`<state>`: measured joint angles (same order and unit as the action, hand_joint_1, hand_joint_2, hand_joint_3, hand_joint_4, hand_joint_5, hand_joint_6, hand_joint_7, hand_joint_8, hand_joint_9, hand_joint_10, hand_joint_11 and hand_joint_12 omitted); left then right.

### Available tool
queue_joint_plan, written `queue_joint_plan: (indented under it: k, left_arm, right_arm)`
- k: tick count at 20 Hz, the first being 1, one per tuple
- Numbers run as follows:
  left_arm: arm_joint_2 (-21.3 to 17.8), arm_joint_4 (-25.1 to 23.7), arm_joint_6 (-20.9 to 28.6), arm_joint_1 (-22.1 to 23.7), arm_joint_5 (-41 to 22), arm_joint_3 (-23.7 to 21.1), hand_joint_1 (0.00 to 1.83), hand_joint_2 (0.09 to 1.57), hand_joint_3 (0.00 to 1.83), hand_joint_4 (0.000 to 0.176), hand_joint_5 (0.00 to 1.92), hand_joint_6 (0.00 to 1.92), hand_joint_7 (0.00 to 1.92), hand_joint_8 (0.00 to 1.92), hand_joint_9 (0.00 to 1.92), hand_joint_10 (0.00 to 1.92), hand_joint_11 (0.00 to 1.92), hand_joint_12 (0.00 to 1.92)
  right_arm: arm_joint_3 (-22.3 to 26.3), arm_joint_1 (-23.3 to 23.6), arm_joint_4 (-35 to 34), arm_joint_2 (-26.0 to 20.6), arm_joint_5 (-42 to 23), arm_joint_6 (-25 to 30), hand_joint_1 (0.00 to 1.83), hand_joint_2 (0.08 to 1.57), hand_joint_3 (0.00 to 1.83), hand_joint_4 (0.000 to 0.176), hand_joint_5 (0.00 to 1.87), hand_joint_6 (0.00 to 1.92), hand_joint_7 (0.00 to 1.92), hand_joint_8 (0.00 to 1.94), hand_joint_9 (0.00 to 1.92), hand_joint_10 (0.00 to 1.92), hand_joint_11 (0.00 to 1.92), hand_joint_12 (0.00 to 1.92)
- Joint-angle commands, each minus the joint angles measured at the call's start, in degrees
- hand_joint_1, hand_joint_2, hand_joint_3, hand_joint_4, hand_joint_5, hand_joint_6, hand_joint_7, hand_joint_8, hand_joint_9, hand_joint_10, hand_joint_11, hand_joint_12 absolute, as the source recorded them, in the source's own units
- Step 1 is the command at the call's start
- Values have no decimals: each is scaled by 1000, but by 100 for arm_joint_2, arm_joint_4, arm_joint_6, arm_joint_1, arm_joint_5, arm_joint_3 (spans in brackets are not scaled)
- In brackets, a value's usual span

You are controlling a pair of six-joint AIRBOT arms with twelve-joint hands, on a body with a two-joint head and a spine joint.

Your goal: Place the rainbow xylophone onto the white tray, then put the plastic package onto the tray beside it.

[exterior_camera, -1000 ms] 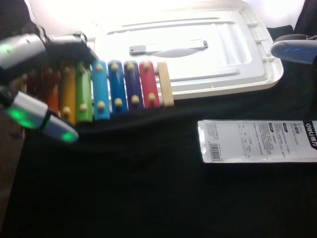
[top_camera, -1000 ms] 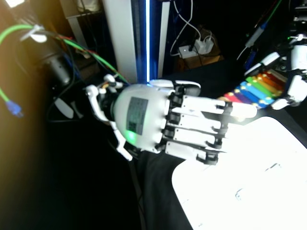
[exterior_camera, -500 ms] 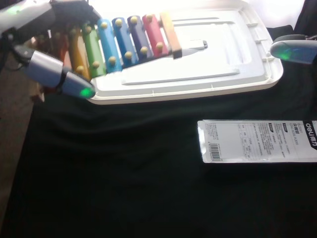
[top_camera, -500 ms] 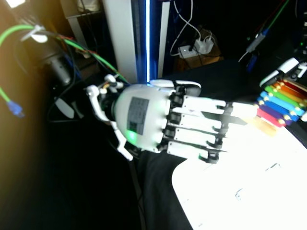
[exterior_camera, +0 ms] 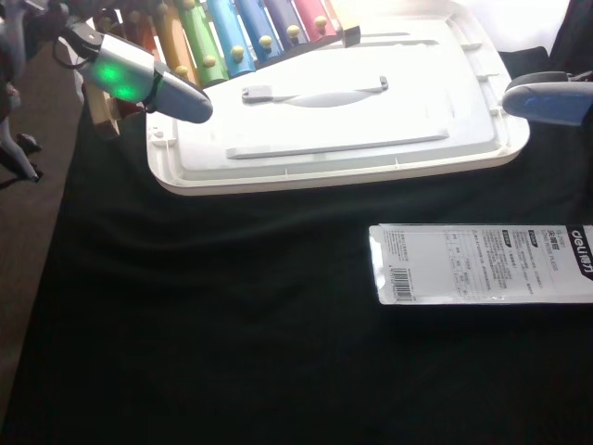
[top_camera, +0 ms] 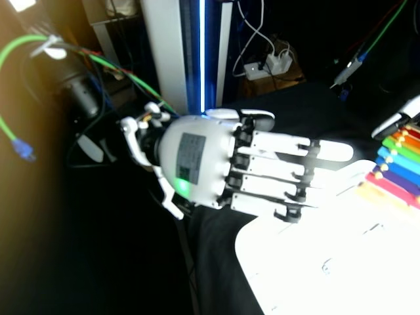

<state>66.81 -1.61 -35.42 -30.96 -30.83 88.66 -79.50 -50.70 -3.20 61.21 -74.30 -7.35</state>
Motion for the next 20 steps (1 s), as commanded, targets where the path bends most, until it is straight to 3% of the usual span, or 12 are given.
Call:
queue_joint_plan:
  k: [1, 2, 4, 6, 7, 8, 9, 11, 13, 15, 18, 20]
  left_arm:
    - [47, 181, 47, 138, -590, 92, 1170, 1233, 0, 0, 667, 1366, 832, 1342, 712, 1293, 696, 1548]
    - [190, 184, 43, 183, -487, 246, 1190, 1222, 0, 0, 680, 1320, 861, 1329, 756, 1320, 729, 1600]
    - [400, 213, 43, 221, -372, 479, 1198, 1192, 0, 0, 746, 1258, 898, 1244, 779, 1289, 744, 1612]
    - [598, 267, 43, 258, -294, 725, 1185, 1198, 2, 0, 730, 1314, 886, 1234, 746, 1312, 719, 1651]
    - [695, 286, 43, 272, -274, 843, 1178, 1212, 3, 0, 701, 1339, 861, 1286, 707, 1324, 671, 1626]
    - [803, 334, 43, 275, -265, 975, 1306, 1159, 0, 0, 552, 1181, 872, 1216, 699, 1301, 675, 1581]
    - [909, 362, 44, 275, -255, 1096, 1213, 1197, 4, 0, 666, 1283, 880, 1276, 746, 1318, 734, 1575]
    - [1135, 395, 46, 276, -190, 1343, 1192, 1197, 1, 0, 753, 1227, 870, 1310, 801, 1289, 787, 1514]
    - [1348, 396, 47, 294, -53, 1587, 1189, 1201, 1, 0, 738, 1263, 871, 1302, 812, 1268, 788, 1445]
    - [1492, 395, 50, 294, 42, 1734, 1172, 1225, 3, 0, 680, 1348, 844, 1328, 782, 1221, 763, 1382]
    - [1775, 387, 132, 293, 271, 2111, 1156, 1238, 0, 0, 677, 1373, 800, 1360, 671, 1189, 626, 1324]
    - [1814, 387, 162, 294, 348, 2185, 1162, 1224, 0, 8, 705, 1371, 818, 1292, 701, 1095, 645, 1322]
  right_arm:
    - [-6, 49, -171, 17, -664, 61, 966, 833, 9, 56, 285, 5, 329, 0, 302, 0, 88, 461]
    - [-7, 49, -171, 20, -664, 61, 973, 823, 4, 66, 289, 5, 330, 1, 307, 2, 99, 464]
    - [-8, 49, -169, 23, -665, 61, 961, 827, 4, 50, 292, 5, 336, 2, 329, 10, 120, 467]
    - [-10, 49, -162, 27, -666, 61, 979, 839, 8, 47, 288, 2, 331, 0, 325, 6, 103, 460]
    - [-17, 49, -151, 34, -666, 61, 991, 838, 6, 48, 286, 1, 324, 0, 326, 6, 97, 459]
    - [-31, 49, -147, 54, -666, 61, 977, 823, 0, 53, 287, 1, 324, 0, 326, 5, 106, 463]
    - [-47, 49, -139, 75, -666, 61, 968, 819, 0, 46, 286, 1, 328, 2, 329, 6, 115, 466]
    - [-72, 49, -128, 109, -666, 61, 977, 825, 0, 45, 282, 0, 320, 0, 301, 0, 109, 467]
    - [-105, 49, -92, 147, -667, 61, 994, 827, 1, 38, 281, 0, 313, 0, 305, 5, 124, 475]
    - [-108, 50, -72, 154, -667, 62, 987, 824, 0, 46, 284, 2, 317, 2, 291, 0, 101, 467]
    - [-108, 51, -25, 190, -667, 75, 999, 825, 0, 27, 278, 0, 314, 0, 294, 2, 97, 469]
    - [-108, 52, -6, 210, -670, 86, 991, 810, 0, 54, 276, 0, 297, 0, 259, 0, 69, 458]
